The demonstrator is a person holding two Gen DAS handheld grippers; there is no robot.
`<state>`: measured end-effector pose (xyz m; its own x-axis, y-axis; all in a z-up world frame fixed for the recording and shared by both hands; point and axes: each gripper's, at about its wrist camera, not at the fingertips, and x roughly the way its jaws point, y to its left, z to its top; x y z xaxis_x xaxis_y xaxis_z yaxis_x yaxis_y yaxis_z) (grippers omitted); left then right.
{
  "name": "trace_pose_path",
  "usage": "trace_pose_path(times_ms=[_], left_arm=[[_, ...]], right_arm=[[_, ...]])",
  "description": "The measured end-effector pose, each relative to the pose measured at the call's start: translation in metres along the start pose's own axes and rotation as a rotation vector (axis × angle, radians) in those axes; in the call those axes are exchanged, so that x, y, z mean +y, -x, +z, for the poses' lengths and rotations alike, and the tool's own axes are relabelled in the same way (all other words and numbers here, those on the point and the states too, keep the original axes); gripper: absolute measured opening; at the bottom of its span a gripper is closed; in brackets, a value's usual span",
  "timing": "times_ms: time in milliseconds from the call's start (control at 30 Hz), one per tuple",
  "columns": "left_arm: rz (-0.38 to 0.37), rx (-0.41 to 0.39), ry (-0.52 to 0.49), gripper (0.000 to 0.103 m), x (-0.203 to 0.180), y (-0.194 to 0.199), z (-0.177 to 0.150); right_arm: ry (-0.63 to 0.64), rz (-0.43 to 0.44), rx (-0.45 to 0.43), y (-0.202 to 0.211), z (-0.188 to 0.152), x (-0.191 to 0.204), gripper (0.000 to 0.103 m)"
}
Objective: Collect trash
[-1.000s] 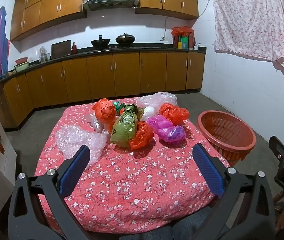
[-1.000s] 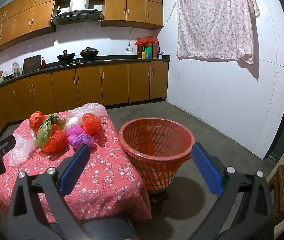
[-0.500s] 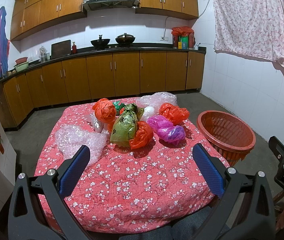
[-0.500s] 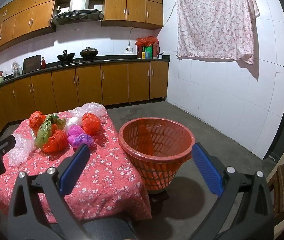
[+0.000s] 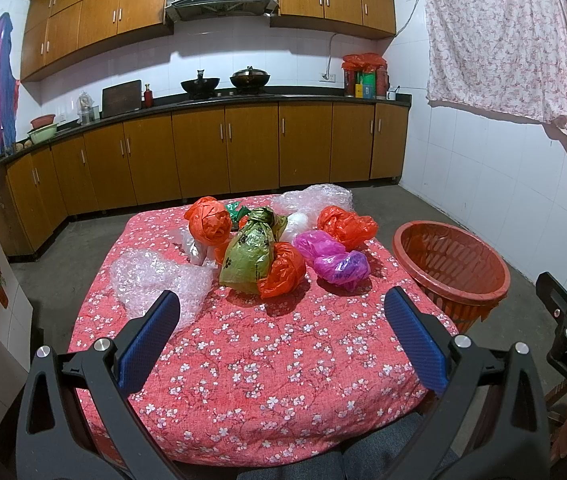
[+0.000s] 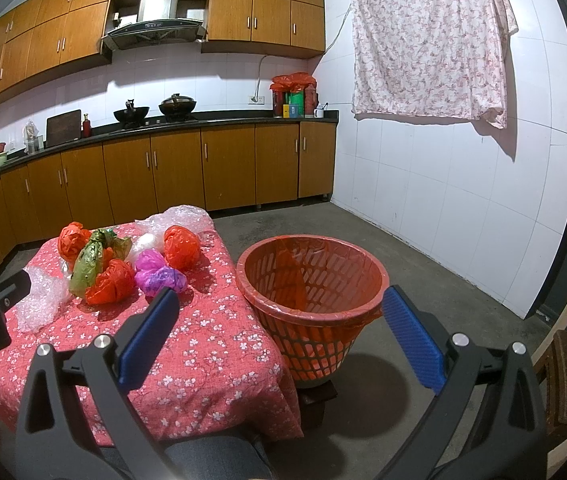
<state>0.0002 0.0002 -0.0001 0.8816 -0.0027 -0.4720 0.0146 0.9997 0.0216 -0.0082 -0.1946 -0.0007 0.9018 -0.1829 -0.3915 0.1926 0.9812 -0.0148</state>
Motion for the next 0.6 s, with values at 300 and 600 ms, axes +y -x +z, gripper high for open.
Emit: trace_pose_path(times_ms=[300, 600], left_arm=[[0.000, 0.000, 0.000, 0.101, 0.0001, 0.0001, 0.0000], [0.000, 0.000, 0.000, 0.101, 0.0001, 0.0001, 0.0000]], right_arm=[[-0.001, 0.000, 0.001, -0.0001, 0.0000, -0.0010, 0.099], [-0.001, 0.000, 0.001, -0.0001, -0.0005, -0.0014, 0.099]])
